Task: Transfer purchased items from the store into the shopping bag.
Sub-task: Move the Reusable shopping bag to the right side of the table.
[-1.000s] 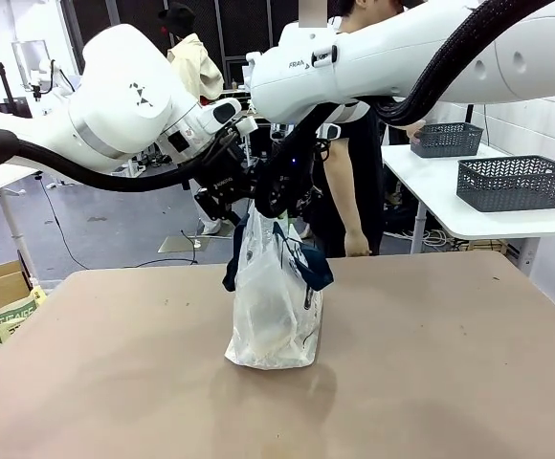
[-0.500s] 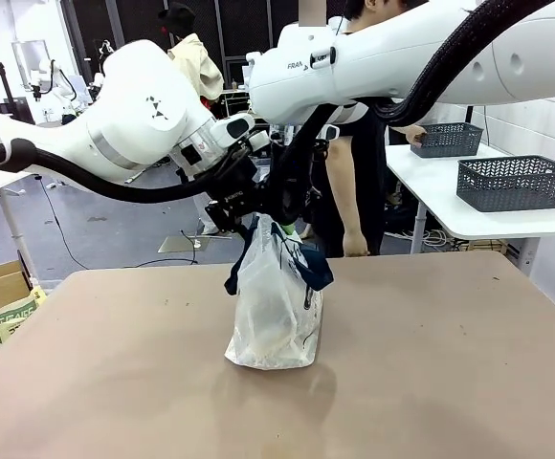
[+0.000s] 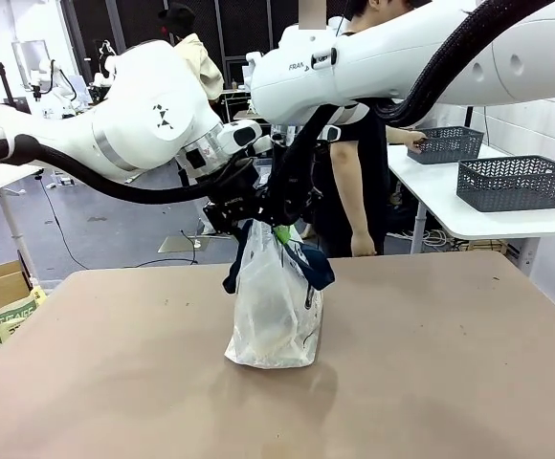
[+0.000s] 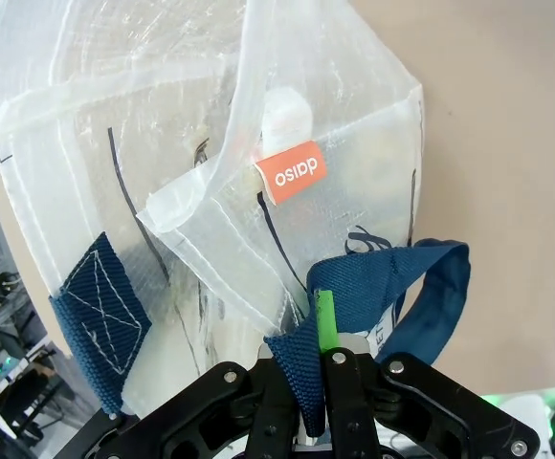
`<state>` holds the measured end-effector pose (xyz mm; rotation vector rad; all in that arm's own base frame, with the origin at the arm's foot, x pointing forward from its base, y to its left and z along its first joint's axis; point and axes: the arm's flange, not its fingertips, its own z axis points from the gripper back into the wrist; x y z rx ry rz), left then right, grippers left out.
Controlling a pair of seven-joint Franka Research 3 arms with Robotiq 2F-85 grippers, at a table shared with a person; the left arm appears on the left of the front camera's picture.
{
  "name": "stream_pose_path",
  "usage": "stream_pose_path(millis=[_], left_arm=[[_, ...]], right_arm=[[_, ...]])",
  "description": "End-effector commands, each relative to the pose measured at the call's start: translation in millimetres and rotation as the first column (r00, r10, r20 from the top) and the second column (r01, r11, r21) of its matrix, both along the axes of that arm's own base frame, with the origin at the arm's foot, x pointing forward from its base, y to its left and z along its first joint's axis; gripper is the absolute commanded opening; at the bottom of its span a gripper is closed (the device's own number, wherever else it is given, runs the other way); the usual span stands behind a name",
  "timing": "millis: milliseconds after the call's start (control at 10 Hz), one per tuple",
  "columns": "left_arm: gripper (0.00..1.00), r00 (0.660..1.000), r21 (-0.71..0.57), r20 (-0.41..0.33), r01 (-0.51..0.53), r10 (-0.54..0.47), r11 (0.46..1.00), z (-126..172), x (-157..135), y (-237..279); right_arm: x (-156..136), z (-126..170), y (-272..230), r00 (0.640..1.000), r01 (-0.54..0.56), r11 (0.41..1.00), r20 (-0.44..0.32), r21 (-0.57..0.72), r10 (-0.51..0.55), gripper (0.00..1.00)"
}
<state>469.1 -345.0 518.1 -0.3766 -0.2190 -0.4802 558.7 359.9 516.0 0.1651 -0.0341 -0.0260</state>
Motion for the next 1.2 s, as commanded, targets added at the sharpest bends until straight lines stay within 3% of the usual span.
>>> stream_pose_path(millis=[0,300,1100], left_arm=[[0.61,1.0,0.02,-0.004,-0.013,0.013,1.0,4.1,0.0,-9.2],[0.02,1.0,0.011,0.002,-0.016,0.016,1.0,5.3,-0.2,-7.0],[0.0,0.998,-0.008,-0.005,-0.057,0.057,0.998,7.7,-1.2,3.3]], right_arm=[[0.6,-2.6,3.7,1.0,-0.009,0.999,-0.029,0.034,0.01,0.0],[1.3,-3.1,3.2,0.999,-0.008,0.999,-0.031,0.033,0.009,0.0],[2.3,-2.2,1.0,0.999,-0.019,0.999,-0.048,0.042,0.021,0.0]])
